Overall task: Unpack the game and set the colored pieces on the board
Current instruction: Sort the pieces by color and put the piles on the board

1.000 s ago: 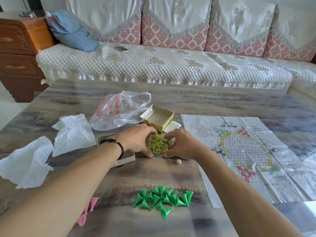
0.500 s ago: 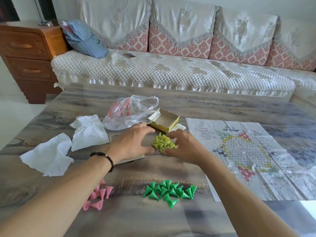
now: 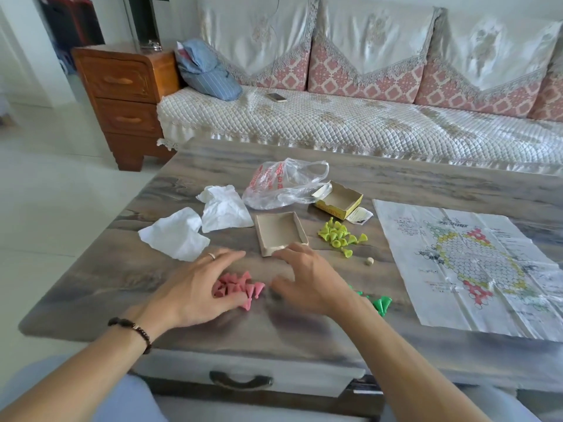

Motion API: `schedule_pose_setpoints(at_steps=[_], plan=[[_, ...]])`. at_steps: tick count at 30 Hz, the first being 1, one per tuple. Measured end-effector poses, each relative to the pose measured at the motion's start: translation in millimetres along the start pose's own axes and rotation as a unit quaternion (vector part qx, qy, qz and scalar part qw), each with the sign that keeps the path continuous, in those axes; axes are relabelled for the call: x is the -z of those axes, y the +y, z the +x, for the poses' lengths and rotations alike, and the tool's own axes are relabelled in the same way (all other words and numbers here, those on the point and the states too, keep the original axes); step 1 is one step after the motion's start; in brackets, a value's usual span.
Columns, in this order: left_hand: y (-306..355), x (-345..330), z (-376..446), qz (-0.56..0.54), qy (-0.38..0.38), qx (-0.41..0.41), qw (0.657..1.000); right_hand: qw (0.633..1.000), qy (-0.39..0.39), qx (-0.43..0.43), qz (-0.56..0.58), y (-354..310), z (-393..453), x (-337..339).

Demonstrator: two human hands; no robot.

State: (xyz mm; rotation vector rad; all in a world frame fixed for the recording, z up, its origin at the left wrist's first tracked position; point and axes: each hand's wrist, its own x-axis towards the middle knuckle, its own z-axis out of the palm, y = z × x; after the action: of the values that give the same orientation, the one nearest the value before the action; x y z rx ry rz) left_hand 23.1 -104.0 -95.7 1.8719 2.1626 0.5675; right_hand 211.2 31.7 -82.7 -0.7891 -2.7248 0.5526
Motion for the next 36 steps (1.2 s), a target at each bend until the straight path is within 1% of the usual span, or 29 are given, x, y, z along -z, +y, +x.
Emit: schedule_pose_setpoints(at_steps=[2, 4, 12, 16, 19, 23, 25, 27, 32, 36], plan=[[-3, -2, -8, 0.017, -0.028, 0.007, 0.999, 1.000, -0.011, 0.013, -0.003, -5, -4, -9], [-11, -5, -10, 0.029, -0.035, 0.014, 0.999, 0.999, -0.025, 0.027, -0.021, -8, -7, -15], [-31, -18, -13, 0.022, 0.078, -0.044, 0.996, 0.996, -0.050, 0.050, -0.051, -22, 4, -34], [-36, -21, -11, 0.053, 0.123, -0.056, 0.989, 0.996, -0.043, 0.067, -0.044, -30, 14, -46], [-37, -22, -9, 0.050, 0.151, -0.066, 0.985, 0.997, -0.018, 0.074, -0.025, -30, 22, -54], [-42, -23, -5, 0.040, 0.161, -0.071, 0.984, 0.993, 0.056, 0.100, -0.012, -25, 28, -68], [-41, -23, -3, 0.051, 0.161, -0.080, 0.982, 0.991, 0.085, 0.100, -0.037, -24, 28, -71], [-38, -23, -1, 0.070, 0.169, -0.087, 0.979, 0.985, 0.114, 0.092, -0.089, -25, 27, -71], [-35, -23, -2, 0.119, 0.186, -0.073, 0.972, 0.979, 0.153, 0.060, -0.116, -31, 29, -70], [-33, -23, -2, 0.131, 0.190, -0.058, 0.971, 0.978, 0.161, 0.031, -0.125, -34, 31, -71]])
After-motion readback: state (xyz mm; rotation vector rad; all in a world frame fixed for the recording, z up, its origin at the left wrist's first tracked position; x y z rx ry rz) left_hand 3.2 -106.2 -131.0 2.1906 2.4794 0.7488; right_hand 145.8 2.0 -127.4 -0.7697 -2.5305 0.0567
